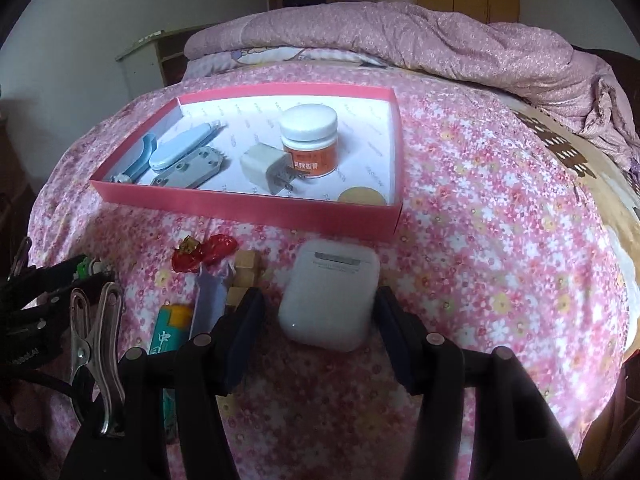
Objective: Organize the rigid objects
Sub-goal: 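Carry the green figurine toward the tray while the right gripper grasps the white earbud case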
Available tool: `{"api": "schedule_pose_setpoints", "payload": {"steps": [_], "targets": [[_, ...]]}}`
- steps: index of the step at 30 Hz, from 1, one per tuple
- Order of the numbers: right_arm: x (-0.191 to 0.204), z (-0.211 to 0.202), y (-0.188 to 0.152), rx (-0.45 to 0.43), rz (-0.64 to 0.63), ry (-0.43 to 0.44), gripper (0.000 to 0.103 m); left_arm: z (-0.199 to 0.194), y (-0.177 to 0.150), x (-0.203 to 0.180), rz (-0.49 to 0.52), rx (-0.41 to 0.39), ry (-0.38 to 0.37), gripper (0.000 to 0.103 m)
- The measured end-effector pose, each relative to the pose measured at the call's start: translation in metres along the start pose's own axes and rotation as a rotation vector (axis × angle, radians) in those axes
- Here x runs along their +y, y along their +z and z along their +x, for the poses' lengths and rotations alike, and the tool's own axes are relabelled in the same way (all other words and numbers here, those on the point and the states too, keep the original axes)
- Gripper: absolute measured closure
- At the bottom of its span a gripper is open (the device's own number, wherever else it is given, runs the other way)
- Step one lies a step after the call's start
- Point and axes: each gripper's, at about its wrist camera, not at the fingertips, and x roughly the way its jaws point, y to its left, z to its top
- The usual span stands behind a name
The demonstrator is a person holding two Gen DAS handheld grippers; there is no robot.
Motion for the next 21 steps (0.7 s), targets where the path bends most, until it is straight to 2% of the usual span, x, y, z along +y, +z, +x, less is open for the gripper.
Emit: {"api": "schedule_pose_setpoints", "payload": {"steps": [5,21], "targets": [[-0.005,-0.001,-0.002,-0.013,0.026,-0.006,0.055,0.000,-0.001,0.000,0.002,-0.001,0.003,0.054],[-0.008,-0.002,-0.005,-0.026,0.041,0.007,0.056,-0.001,0.003,0.000,0.000,-0.006,-0.002,0.055]]}}
